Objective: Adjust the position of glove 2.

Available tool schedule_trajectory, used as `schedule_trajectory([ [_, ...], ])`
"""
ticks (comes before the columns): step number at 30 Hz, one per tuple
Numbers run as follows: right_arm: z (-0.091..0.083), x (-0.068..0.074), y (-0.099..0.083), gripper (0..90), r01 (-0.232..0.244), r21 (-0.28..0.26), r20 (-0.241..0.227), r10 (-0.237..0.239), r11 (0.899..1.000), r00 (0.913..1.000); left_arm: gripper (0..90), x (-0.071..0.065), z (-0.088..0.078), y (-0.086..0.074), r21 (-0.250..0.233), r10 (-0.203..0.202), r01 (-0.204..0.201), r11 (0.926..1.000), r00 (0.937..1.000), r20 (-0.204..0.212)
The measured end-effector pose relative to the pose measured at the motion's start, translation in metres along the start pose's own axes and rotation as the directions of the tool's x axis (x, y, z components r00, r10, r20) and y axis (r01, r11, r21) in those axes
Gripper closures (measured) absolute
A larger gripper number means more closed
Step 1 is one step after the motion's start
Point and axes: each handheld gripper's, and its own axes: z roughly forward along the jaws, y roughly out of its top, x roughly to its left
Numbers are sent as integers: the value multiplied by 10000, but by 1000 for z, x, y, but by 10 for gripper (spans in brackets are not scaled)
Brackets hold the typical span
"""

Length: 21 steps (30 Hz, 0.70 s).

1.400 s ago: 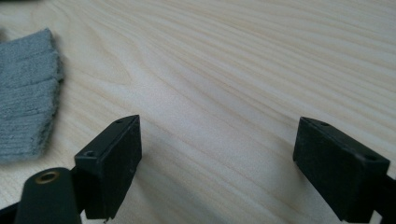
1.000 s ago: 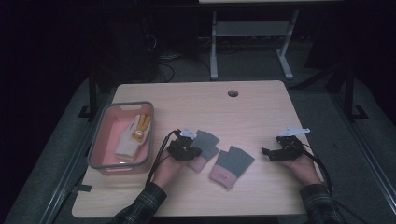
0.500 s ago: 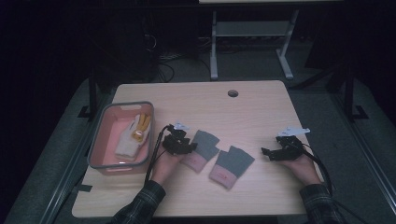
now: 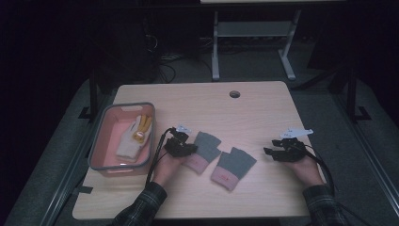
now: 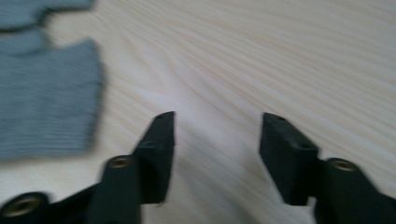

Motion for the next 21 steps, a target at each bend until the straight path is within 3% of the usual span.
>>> schedule_trajectory([
  [2, -8, 6, 4, 641, 163, -217, -295, -169, 9996, 9994, 851, -1, -1, 1, -51, 94, -94, 9999, 9999, 48],
  [3, -15, 13, 6, 774, 237, -339, -750, -262, 9991, 9968, 855, -2, -2, 2, -59, 116, -115, 9999, 9999, 86],
  [4, -15, 13, 6, 774, 237, -339, -750, -262, 9991, 9968, 855, -3, -2, 3, -90, 82, -80, 9999, 9998, 163],
  [7, -21, 27, 5, 891, 631, -300, -1285, -664, 9976, 9895, 856, -7, -4, 5, -205, 70, -65, 9998, 9996, 256],
  [10, -22, 44, 0, 899, 928, -116, -2075, -931, 9956, 9738, 856, -10, -8, 8, -292, 126, -119, 9995, 9997, 229],
  [11, -22, 44, 0, 899, 928, -116, -2075, -931, 9956, 9738, 856, -10, -10, 9, -336, 80, -72, 9994, 9997, 246],
  [13, -16, 52, -3, 899, 1147, -4, -2634, -1107, 9934, 9583, 857, -11, -13, 9, -375, 82, -76, 9993, 9999, 145],
  [14, -16, 52, -3, 899, 1147, -4, -2634, -1107, 9934, 9583, 857, -11, -15, 10, -399, 70, -66, 9992, 9999, 99],
  [15, -12, 57, -2, 899, 1236, 84, -2893, -1160, 9923, 9502, 857, -11, -16, 10, -419, 60, -57, 9991, 9999, 84],
  [16, -12, 57, -2, 899, 1236, 84, -2893, -1160, 9923, 9502, 857, -11, -17, 10, -456, 21, -18, 9990, 10000, 53],
  [18, -7, 67, -1, 899, 1566, 184, -3162, -1429, 9875, 9379, 856, -10, -19, 11, -472, 20, -15, 9989, 9999, 121],
  [19, -7, 67, -1, 899, 1566, 184, -3162, -1429, 9875, 9379, 856, -12, -18, 11, -498, -18, 27, 9988, 9998, 190],
  [21, -3, 71, -1, 899, 1642, 200, -3401, -1477, 9862, 9287, 856, -14, -18, 12, -519, 35, -21, 9987, 9997, 253],
])
